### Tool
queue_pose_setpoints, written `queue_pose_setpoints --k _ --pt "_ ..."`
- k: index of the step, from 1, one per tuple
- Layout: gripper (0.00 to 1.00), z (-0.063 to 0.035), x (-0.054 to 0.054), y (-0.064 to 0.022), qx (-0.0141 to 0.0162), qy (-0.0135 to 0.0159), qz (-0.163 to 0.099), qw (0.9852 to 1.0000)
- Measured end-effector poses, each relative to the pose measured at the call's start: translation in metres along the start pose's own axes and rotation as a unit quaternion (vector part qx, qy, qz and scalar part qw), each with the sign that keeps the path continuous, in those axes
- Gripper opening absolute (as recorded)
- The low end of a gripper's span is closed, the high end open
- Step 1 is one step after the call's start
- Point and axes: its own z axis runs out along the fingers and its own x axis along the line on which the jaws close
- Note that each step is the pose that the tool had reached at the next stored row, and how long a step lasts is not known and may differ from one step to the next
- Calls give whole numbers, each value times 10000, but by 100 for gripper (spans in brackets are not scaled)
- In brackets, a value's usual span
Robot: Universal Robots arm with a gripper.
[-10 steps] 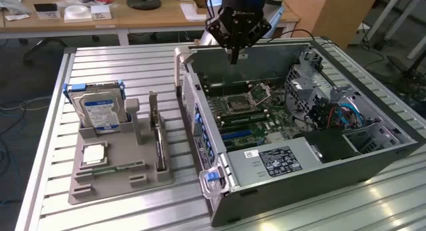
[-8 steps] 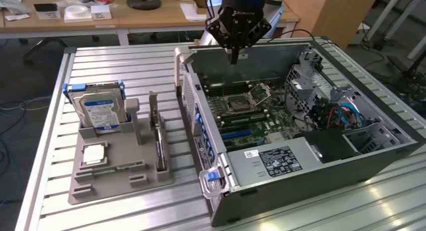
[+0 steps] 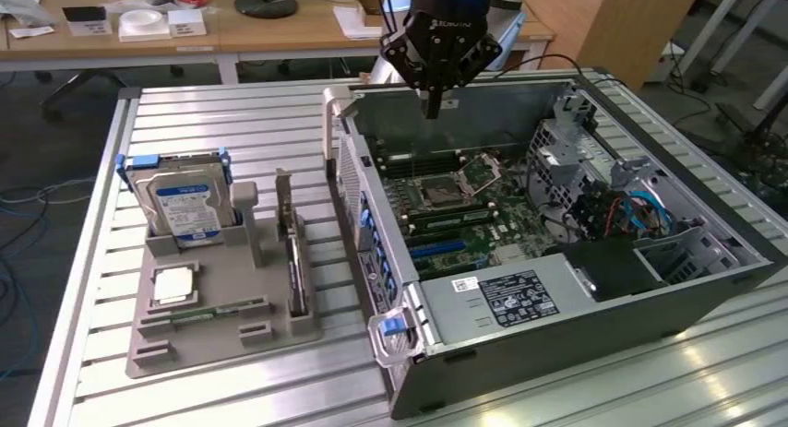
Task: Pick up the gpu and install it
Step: 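Reach for the gpu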
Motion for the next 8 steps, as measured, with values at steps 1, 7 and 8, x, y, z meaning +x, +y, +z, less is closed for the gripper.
queue_pose_setpoints --k 1,7,8 --pt "11 0 4 0 -1 -1 1 10000" --pt "11 -1 65 -5 0 0 1 10000" --pt "11 -2 81 -6 0 0 0 10000"
